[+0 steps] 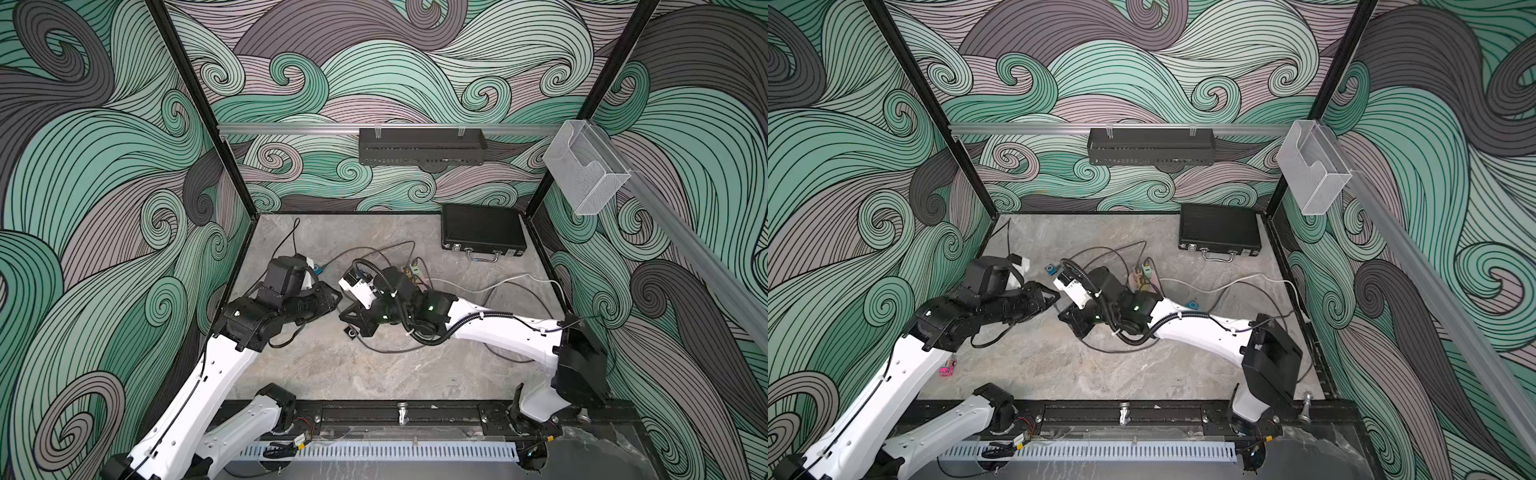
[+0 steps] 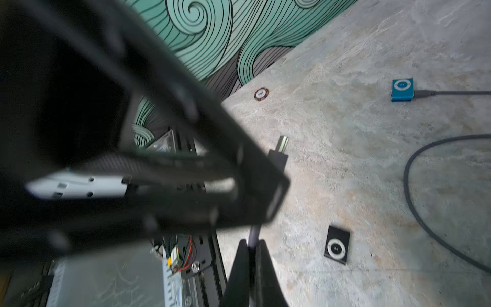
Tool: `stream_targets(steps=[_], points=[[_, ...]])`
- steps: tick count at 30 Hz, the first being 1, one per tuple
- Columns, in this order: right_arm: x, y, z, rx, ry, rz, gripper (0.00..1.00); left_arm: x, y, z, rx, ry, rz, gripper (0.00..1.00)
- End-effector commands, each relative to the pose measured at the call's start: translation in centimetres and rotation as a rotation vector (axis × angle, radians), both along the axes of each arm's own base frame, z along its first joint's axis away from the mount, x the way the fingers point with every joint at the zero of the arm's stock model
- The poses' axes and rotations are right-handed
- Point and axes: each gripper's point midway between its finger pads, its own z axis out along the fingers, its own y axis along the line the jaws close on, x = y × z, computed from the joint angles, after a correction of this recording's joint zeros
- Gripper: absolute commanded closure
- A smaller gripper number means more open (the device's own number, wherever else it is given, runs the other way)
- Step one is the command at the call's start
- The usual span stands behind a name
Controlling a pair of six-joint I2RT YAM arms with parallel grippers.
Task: Charge mp3
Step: Pick up the charging cable from the center of the board.
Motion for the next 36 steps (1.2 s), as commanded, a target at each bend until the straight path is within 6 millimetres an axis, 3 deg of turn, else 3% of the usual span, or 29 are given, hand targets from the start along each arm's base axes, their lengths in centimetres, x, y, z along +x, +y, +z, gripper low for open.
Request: stream_targets(steps=[1, 6, 10, 20, 26, 36], points=[[-2.1, -2.1, 2.5, 0.062, -0.008, 0.134, 1.0, 0.0, -0.4, 4.3, 0.02, -0.157, -0.111, 0.62], [-5.9, -4.9, 5.0, 0.128, 0.068, 0.32, 1.0, -1.1, -2.4, 5.3, 0.004, -0.231, -0.309, 0.62], [-7.3, -6.2, 6.3, 0.156, 0.11, 0.383, 1.0, -2.4, -3.4, 5.7, -0.041, -0.331, -0.41, 0.62], [-6.9, -6.9, 6.6, 0.145, 0.134, 0.386, 1.0, -5.0, -5.6, 5.2, -0.192, -0.284, -0.566, 0.6], [-6.2, -7.1, 7.7, 0.189, 0.128, 0.373, 1.0, -6.1, -5.5, 4.4, -0.209, -0.261, -0.592, 0.58], [-5.8, -7.0, 7.6, 0.192, 0.131, 0.365, 1.0, -8.0, -6.5, 4.9, -0.318, -0.232, -0.688, 0.66]])
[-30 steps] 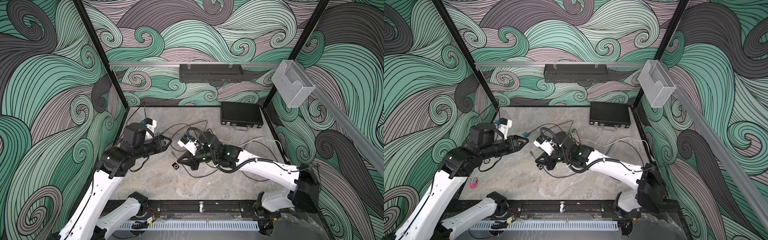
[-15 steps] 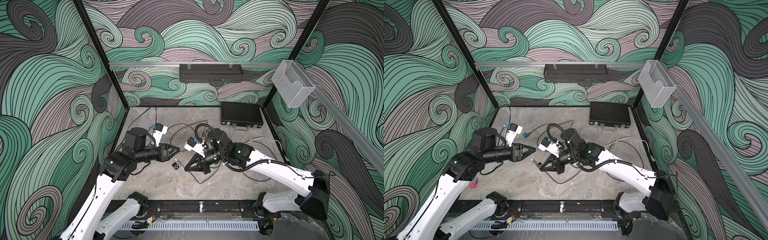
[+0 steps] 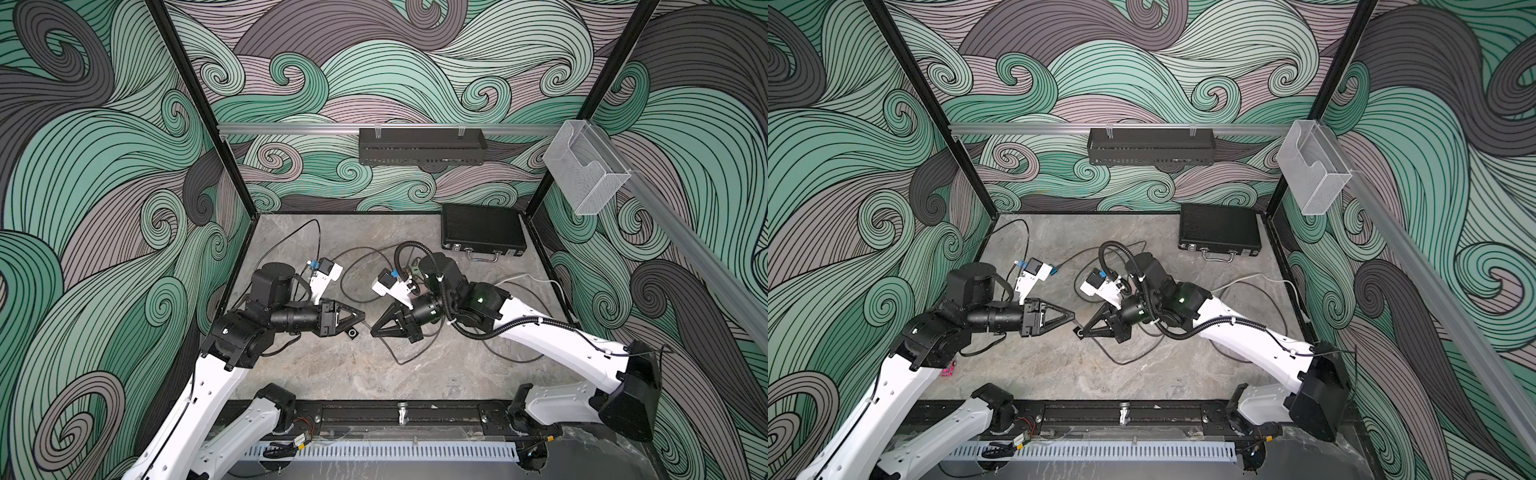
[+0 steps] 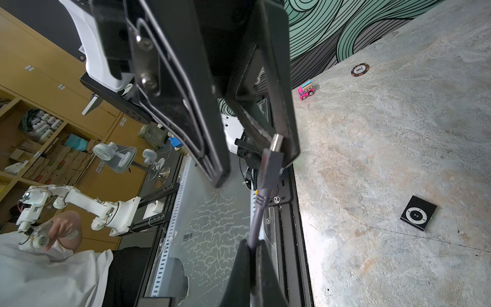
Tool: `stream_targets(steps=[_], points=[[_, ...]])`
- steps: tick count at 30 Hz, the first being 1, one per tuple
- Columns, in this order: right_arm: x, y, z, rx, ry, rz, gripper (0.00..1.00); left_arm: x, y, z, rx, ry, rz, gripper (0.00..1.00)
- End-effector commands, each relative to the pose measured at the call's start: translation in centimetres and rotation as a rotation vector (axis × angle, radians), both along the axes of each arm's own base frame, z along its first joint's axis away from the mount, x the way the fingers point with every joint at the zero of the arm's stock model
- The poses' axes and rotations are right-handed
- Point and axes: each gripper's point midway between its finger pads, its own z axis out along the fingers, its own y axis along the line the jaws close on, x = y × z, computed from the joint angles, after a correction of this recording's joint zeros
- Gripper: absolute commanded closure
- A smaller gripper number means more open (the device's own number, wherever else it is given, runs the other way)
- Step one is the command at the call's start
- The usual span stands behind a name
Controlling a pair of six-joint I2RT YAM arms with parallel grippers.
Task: Charge mp3
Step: Pick up the charging cable from the center of the board.
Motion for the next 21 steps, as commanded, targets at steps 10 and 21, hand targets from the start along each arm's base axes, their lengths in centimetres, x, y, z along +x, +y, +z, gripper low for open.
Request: stream_targets(steps=[10, 21], points=[[-0.5, -0.3, 1.3, 0.047, -0.013, 0.029, 1.0, -0.6, -0.2, 1.3, -0.031, -0.044, -0.047, 0.9], [6.4, -5.5, 7.1, 0.06, -0.09, -0.617, 0.56, 3.8, 1.5, 3.7, -0.002, -0.173, 0.215, 0.99]])
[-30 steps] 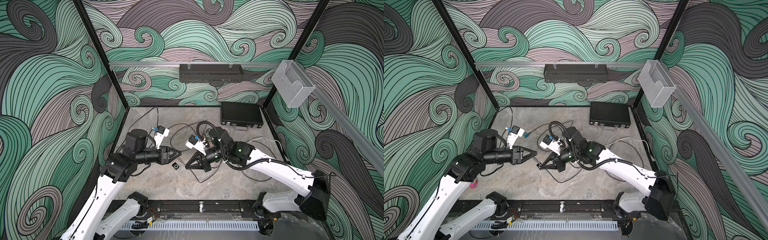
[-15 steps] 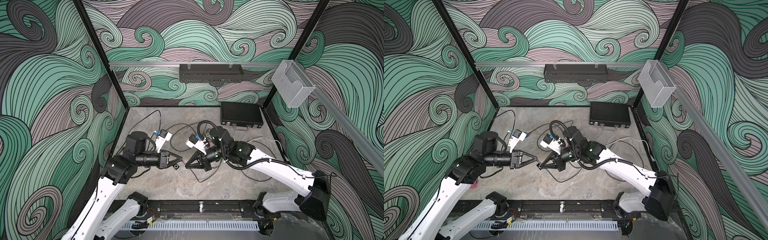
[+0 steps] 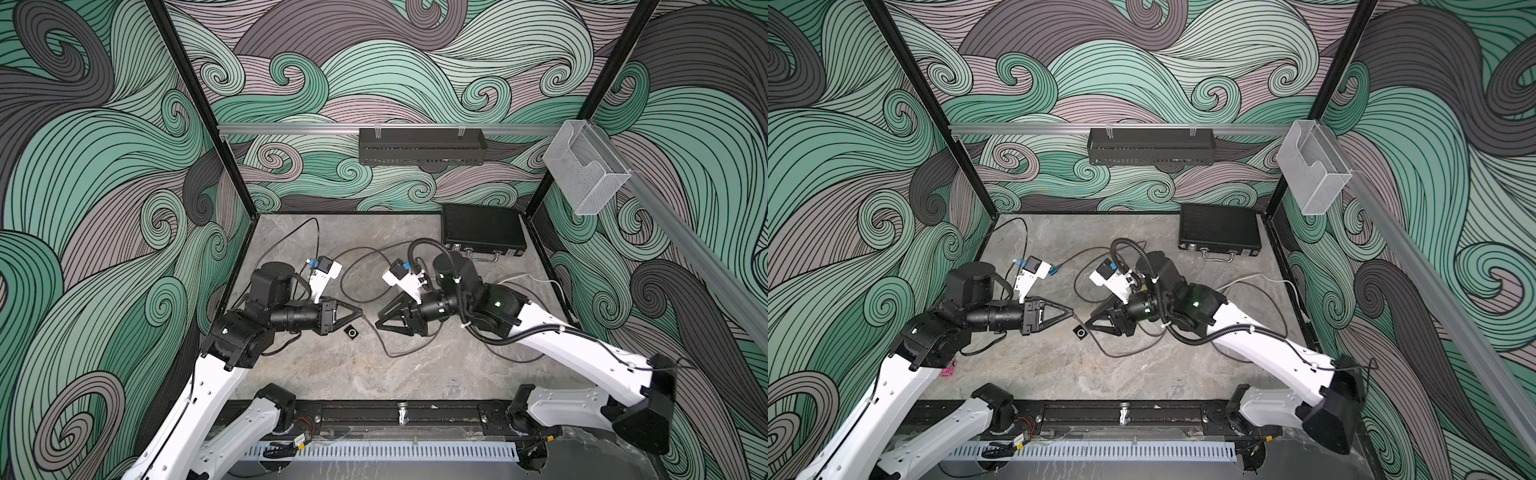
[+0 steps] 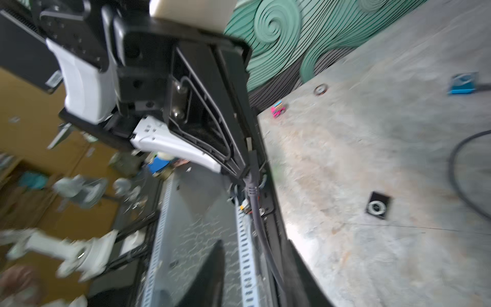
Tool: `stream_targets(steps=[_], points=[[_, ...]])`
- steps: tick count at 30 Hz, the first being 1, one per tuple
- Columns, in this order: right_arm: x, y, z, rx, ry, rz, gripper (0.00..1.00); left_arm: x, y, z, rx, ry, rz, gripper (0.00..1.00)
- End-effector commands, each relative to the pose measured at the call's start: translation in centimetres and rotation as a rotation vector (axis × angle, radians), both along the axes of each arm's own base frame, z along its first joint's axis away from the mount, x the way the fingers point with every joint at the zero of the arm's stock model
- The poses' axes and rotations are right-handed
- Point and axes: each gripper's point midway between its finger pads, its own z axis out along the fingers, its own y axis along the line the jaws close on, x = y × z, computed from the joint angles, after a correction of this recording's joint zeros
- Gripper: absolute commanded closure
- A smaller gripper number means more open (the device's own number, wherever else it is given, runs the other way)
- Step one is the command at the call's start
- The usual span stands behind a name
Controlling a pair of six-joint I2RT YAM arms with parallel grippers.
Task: Charge mp3
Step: Pick up the charging cable from the center of the board.
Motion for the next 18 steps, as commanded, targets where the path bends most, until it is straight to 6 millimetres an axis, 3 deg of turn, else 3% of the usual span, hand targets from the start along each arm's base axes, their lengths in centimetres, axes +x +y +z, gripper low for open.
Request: stream_targets(steps=[1, 2, 5, 9, 13, 18], points=[[4.3, -4.1, 4.5, 0.096, 0.0, -0.414, 0.44, 3.3, 1.1, 3.7, -0.051, -0.131, 0.181, 0.99], [4.3, -4.4, 5.0, 0.149, 0.053, -0.453, 0.38, 4.4, 1.2, 4.1, -0.08, -0.126, 0.24, 0.99], [3.9, -3.7, 5.8, 0.372, 0.172, -0.531, 0.45, 6.9, 1.2, 5.2, -0.197, -0.123, 0.404, 1.0], [2.3, -1.6, 4.7, 0.497, 0.182, -0.594, 0.39, 6.8, 0.4, 5.7, -0.229, -0.172, 0.496, 1.0], [1.3, 1.4, 5.4, 0.59, 0.189, -0.563, 0.37, 6.0, -0.4, 6.1, -0.343, -0.162, 0.507, 1.0], [1.6, 1.1, 6.1, 0.769, 0.196, -0.594, 0.36, 5.0, 0.4, 6.3, -0.394, -0.176, 0.553, 1.0]])
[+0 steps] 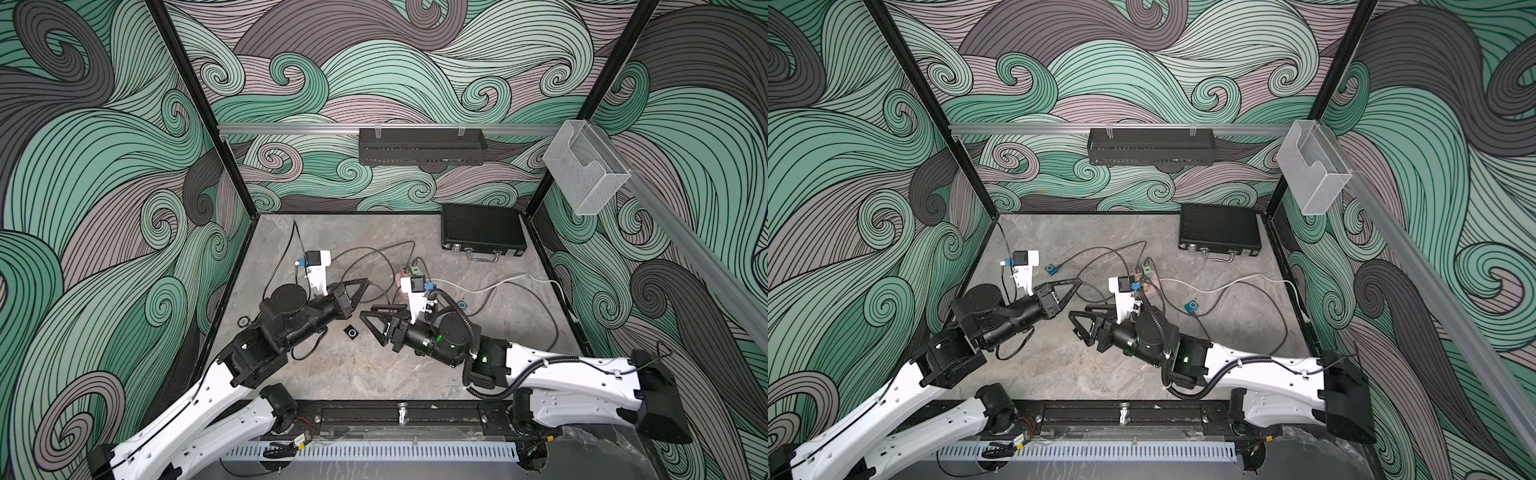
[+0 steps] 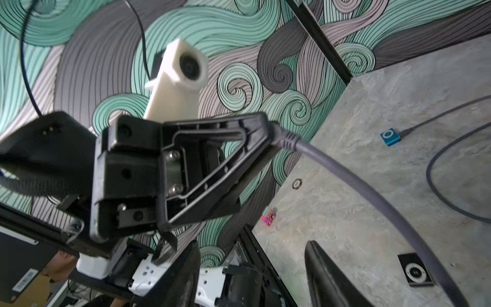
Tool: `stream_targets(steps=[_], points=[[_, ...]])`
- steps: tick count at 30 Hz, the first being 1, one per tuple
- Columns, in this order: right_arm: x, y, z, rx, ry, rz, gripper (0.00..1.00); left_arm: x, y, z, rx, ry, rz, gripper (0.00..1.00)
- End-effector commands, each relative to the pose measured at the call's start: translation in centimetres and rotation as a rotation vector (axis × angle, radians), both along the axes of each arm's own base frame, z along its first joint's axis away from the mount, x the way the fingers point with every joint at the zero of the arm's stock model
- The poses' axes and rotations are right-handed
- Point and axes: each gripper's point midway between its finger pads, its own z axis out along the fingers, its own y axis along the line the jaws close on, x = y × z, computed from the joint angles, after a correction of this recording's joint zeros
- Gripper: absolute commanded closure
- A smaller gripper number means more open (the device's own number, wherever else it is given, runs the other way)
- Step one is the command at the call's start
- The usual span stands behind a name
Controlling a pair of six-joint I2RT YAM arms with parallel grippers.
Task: Charge mp3
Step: Pick up the charging cable from the center of the board.
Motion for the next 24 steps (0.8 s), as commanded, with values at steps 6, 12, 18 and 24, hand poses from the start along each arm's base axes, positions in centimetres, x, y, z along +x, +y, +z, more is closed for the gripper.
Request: stream_targets(steps=[6, 12, 18, 24], points=[[1.7, -2.6, 6.4, 0.399, -0.102, -0.164, 0.33, 0.3, 0.9, 2.6, -0.178, -0.024, 0.084, 1.0], [3.0, -2.8, 5.9, 0.398, -0.083, -0.205, 0.28, 0.0, -0.1, 2.3, -0.196, -0.002, 0.052, 1.0], [5.7, -3.6, 4.0, 0.452, 0.025, -0.252, 0.25, -0.1, -1.2, 1.6, -0.226, 0.036, 0.024, 0.99], [7.0, -3.1, 4.0, 0.506, 0.047, -0.238, 0.32, -0.1, -1.7, 0.9, -0.232, 0.057, 0.027, 0.98]])
